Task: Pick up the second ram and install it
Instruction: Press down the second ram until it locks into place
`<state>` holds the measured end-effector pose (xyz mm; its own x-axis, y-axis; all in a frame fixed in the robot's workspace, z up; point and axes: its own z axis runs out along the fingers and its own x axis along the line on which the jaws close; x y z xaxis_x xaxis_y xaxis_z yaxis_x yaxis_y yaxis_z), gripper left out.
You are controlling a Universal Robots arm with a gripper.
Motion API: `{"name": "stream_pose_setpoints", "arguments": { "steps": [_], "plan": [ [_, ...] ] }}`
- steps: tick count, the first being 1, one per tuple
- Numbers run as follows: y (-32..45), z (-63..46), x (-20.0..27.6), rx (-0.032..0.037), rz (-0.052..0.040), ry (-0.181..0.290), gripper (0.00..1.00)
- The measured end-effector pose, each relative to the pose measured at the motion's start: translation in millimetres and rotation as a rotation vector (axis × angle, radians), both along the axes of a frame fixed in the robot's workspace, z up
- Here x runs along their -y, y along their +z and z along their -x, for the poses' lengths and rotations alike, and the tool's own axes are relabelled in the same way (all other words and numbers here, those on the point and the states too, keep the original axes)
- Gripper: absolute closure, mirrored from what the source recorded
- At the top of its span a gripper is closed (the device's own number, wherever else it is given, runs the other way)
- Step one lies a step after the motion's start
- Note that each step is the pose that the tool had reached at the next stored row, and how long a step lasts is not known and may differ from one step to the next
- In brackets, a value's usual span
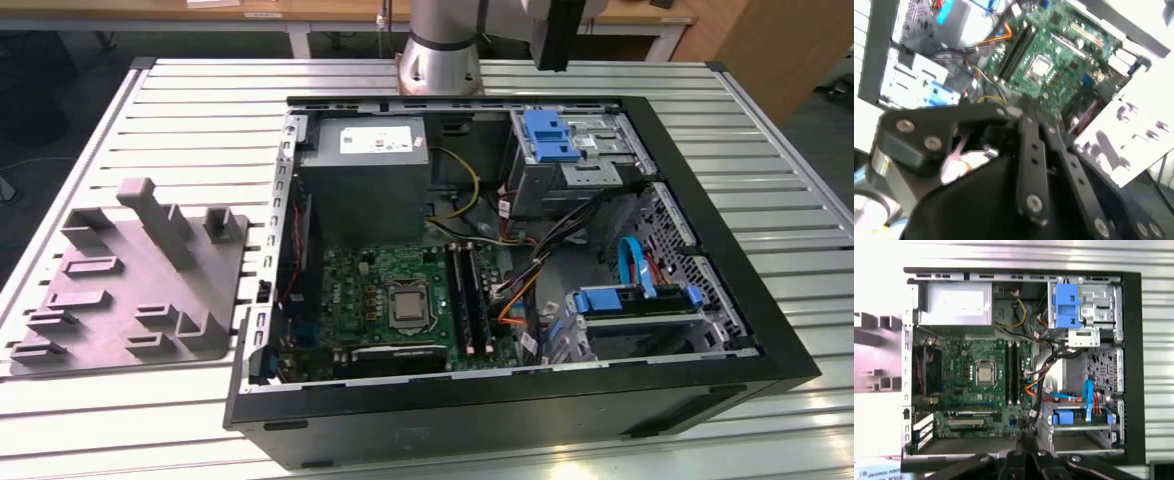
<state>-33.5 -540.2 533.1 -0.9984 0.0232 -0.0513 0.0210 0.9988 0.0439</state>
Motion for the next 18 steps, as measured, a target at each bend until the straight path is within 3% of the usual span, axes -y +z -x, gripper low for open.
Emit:
{"name": "stream_pose_setpoints", "arguments": {
  "steps": [18],
  "plan": [
    [-1.2, 0.0, 0.0, 0.0000, 0.0002, 0.000, 0.90]
  ]
}}
